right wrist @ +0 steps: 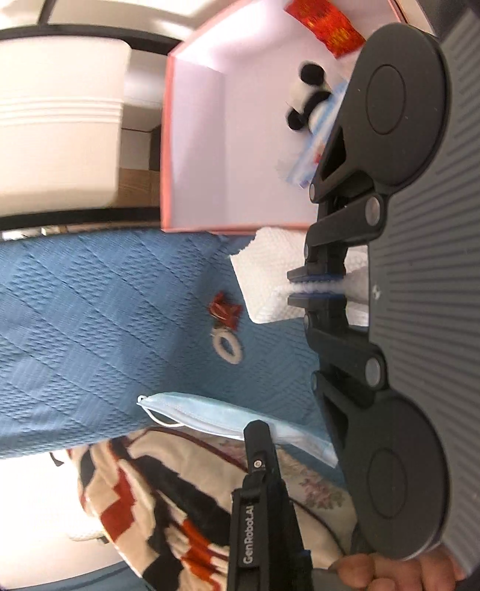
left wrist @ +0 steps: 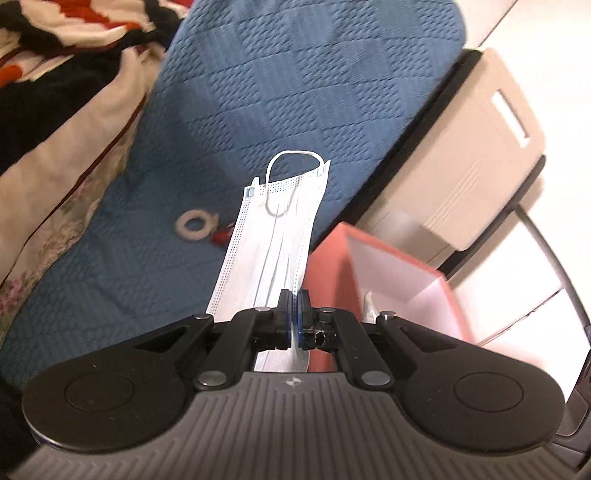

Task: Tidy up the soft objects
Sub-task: 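Carry the white towel and white mask over the pink box with both grippers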

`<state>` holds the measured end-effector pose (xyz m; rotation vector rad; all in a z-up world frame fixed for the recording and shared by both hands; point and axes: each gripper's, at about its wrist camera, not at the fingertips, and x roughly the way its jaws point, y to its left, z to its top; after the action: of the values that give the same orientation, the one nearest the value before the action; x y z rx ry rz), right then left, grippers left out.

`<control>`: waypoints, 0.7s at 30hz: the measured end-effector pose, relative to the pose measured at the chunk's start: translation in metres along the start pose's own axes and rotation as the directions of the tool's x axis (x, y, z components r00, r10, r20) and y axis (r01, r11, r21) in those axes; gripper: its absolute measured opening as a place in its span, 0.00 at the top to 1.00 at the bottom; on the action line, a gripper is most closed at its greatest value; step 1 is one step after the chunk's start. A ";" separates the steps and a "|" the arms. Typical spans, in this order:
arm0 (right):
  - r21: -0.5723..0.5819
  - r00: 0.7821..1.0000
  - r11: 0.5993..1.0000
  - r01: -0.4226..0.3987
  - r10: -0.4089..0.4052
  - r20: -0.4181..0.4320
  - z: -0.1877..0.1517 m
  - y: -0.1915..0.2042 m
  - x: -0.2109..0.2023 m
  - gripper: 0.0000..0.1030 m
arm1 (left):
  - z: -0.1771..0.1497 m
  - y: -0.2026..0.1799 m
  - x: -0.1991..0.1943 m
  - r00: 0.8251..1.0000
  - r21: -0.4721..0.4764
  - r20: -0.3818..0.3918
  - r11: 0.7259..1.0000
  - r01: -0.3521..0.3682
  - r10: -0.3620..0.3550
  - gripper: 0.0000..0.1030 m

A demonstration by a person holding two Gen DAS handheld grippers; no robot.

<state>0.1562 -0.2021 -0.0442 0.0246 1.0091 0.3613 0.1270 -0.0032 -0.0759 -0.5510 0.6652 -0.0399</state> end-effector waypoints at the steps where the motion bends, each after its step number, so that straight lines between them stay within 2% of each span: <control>1: -0.001 1.000 1.000 0.002 -0.002 0.009 0.003 -0.003 -0.004 0.90 | 0.002 -0.008 -0.001 1.000 0.006 0.002 1.000 0.008 -0.008 0.97; 6: 0.015 0.999 1.000 0.003 -0.003 0.042 0.021 -0.022 -0.023 0.90 | 0.011 -0.040 -0.002 0.999 0.018 0.006 0.999 0.031 -0.031 0.97; 15: 0.030 0.995 0.998 0.063 -0.065 0.075 0.044 -0.066 -0.066 0.90 | 0.015 -0.117 -0.001 0.996 0.025 -0.007 0.995 0.093 -0.093 0.97; 21: 0.062 0.992 0.992 0.106 -0.110 0.055 0.044 -0.101 -0.076 0.90 | -0.004 -0.152 0.019 0.994 0.043 -0.021 0.993 0.111 -0.110 0.97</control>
<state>0.1849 -0.3143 0.0228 0.0333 0.9594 0.2305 0.1604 -0.1395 -0.0138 -0.5456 0.6502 -0.1635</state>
